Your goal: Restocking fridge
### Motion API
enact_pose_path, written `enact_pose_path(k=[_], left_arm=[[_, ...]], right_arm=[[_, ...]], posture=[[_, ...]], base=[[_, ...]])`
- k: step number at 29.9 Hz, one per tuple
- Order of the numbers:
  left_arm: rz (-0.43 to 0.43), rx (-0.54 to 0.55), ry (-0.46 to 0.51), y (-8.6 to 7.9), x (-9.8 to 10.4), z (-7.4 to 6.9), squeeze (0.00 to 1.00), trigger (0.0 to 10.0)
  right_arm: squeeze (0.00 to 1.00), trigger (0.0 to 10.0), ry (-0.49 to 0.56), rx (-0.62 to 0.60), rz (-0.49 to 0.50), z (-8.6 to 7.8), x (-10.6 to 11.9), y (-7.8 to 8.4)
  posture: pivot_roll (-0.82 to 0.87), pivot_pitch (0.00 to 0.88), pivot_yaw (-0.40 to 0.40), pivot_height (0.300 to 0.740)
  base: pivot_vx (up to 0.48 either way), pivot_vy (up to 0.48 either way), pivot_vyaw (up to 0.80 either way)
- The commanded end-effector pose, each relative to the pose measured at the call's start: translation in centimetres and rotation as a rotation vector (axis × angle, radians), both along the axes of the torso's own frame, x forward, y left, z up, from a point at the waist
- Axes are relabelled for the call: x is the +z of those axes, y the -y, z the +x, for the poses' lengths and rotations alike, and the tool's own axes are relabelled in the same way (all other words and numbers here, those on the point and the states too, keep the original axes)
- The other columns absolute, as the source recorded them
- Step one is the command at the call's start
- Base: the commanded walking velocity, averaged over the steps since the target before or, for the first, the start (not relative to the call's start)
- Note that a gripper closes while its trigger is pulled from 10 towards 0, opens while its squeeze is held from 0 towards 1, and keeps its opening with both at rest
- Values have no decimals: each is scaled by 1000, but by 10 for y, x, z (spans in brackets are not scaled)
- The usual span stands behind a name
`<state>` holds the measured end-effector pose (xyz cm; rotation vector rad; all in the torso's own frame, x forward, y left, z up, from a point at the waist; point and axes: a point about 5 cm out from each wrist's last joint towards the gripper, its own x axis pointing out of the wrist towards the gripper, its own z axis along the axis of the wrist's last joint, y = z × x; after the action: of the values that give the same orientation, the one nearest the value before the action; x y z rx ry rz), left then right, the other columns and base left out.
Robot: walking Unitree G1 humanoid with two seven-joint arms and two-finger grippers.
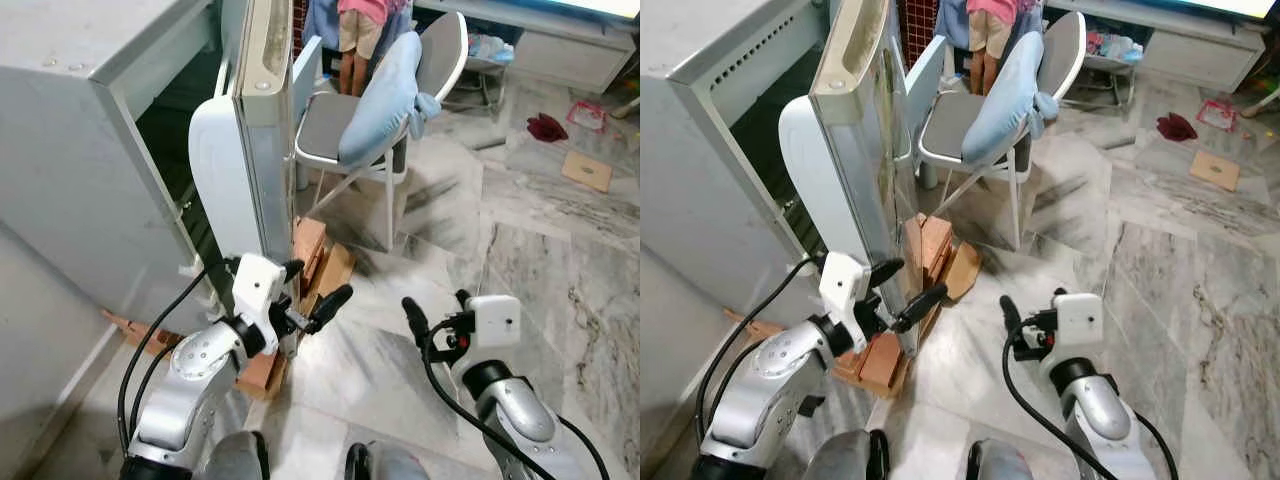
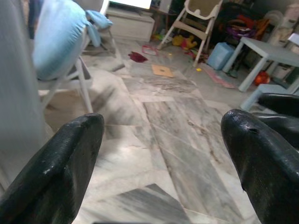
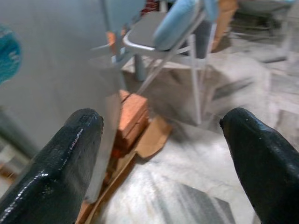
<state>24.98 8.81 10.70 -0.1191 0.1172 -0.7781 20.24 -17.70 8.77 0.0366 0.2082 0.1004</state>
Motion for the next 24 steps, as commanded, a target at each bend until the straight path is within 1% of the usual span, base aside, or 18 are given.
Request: enact_pose_path(k=[1, 2, 3, 4, 6, 7, 8, 11, 12, 14, 16, 17, 18, 19, 20, 21, 22, 24], left_arm=[[15, 23, -2, -4, -1, 3, 0, 10000], [14, 29, -2, -8, 0, 4, 0, 10000], [14, 43, -4, -16, 2, 4, 0, 10000], [15, 47, -5, -19, 2, 4, 0, 10000], [19, 57, -23, -29, 0, 0, 0, 10000], [52, 62, -72, -46, -9, -12, 0, 10000], [63, 44, -101, -52, -14, -19, 0, 10000], [86, -2, -169, -63, -24, -36, 0, 10000], [111, -43, -227, -69, -32, -49, 0, 10000], [136, -78, -286, -77, -42, -63, 0, 10000], [187, -42, -290, -88, -50, -68, 0, 10000], [203, 39, -269, -94, -52, -62, 0, 10000], [210, 94, -257, -98, -53, -59, 0, 10000], [224, 208, -229, -107, -54, -50, 0, 10000], [224, 208, -229, -107, -54, -50, 0, 10000], [249, 353, -189, -120, -52, -37, 0, 10000], [238, 390, -176, -124, -51, -32, 0, 10000], [212, 426, -169, -127, -48, -26, 0, 10000]], right_arm=[[0, 10000, 4, -28, 4, -1, 0, 3], [0, 10000, 4, -28, 0, -1, 0, 4], [0, 10000, 5, -31, -5, -2, 0, 4], [0, 10000, 5, -33, -5, -2, 0, 5], [0, 10000, 4, -36, -5, -3, 0, 5], [0, 10000, 2, -40, -5, -4, -1, 5], [0, 10000, 0, -38, -4, -5, -2, 4], [0, 10000, -2, -34, -2, -5, -3, 4], [0, 10000, -6, -29, 2, -4, -4, 3], [0, 10000, -11, -19, 4, -3, -5, 2], [0, 10000, -11, -4, 3, -1, -5, 1], [0, 10000, -10, -3, 2, 0, -5, 1], [0, 10000, -10, -2, 1, 0, -5, 1], [0, 10000, -9, -1, 1, 1, -5, 0], [0, 10000, -9, -1, 1, 1, -5, 0], [0, 10000, -7, 2, -2, 1, -5, 0], [0, 10000, -5, 4, -3, 2, -5, 0], [0, 10000, -4, 5, -6, 3, -5, 0]], posture=[[-26, 82, -23, 740], [-29, 82, -21, 740], [-29, 82, -21, 740], [-29, 82, -21, 740], [-27, 84, -14, 740], [-19, 87, -13, 740], [-15, 88, -13, 740], [-6, 89, -16, 740], [2, 90, -19, 740], [11, 91, -23, 740], [14, 91, -26, 740], [17, 91, -29, 740], [19, 91, -31, 740], [19, 91, -31, 740], [19, 91, -31, 740], [19, 91, -34, 740], [19, 91, -34, 740], [14, 91, -38, 740]], base=[[0, 0, 0], [0, 0, 0], [0, 0, 0], [0, 0, 0], [0, 0, 0], [0, 0, 0], [0, 0, 0], [0, 0, 0], [0, 0, 0], [0, 0, 0], [0, 0, 0], [0, 0, 0], [0, 0, 0], [0, 0, 0], [0, 0, 0], [0, 0, 0], [0, 0, 0], [0, 0, 0]])
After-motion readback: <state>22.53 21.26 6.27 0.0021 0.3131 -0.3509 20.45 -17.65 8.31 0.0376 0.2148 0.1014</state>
